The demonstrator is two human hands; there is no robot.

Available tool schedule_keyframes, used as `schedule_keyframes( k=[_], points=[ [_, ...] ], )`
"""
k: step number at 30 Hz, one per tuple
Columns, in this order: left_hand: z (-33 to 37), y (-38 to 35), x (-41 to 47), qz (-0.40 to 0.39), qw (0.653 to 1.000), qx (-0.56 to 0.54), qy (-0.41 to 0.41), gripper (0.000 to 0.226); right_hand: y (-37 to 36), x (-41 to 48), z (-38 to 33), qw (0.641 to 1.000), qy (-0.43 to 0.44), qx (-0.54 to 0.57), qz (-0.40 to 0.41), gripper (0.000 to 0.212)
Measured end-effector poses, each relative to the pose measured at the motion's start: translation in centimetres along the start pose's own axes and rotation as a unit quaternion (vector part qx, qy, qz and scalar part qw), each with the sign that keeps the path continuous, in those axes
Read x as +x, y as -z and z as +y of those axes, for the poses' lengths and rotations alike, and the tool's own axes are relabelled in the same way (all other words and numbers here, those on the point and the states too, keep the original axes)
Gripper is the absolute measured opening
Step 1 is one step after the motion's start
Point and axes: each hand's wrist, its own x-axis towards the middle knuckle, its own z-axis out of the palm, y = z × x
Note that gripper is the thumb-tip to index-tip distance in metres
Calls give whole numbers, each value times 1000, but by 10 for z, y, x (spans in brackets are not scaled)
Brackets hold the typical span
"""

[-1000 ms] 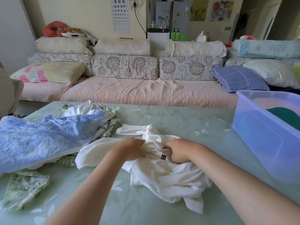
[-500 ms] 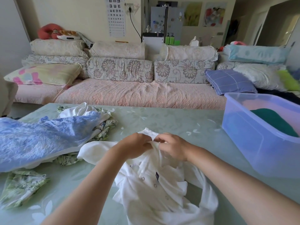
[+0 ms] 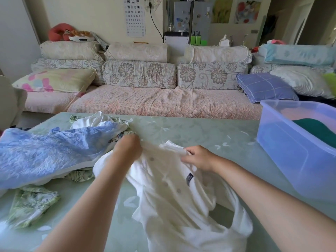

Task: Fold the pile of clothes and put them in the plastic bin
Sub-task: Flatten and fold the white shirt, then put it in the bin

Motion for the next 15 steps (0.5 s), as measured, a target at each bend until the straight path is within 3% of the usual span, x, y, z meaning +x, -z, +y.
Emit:
schedule_keyframes(
  k=[2,3,5,7,9,11,13,15],
  points=[
    [0,2,2,139,985,-100,0,42,1,3,0,999,-28,0,-39,40],
    [3,3,0,154,981,-118,-2,48,2,4,1,998,-33,-25,-55,34],
    [9,3,-4,100,992,-74,-8,70,6,3,7,990,-41,-109,-76,17],
    [16,-4,-4,27,999,-16,-10,86,11,1,14,975,-38,-191,-105,23],
    [23,-10,-4,9,998,-22,-61,79,13,-1,22,948,-33,-293,-119,28],
    [35,-15,-8,-6,987,-56,-151,59,17,-5,24,929,-29,-352,-113,18],
    [48,-24,-16,-100,973,-68,-198,50,25,-8,28,931,-30,-353,-90,12],
    [56,-39,-23,-256,951,-28,-169,68,36,-13,34,929,-33,-366,-45,15]
  ],
)
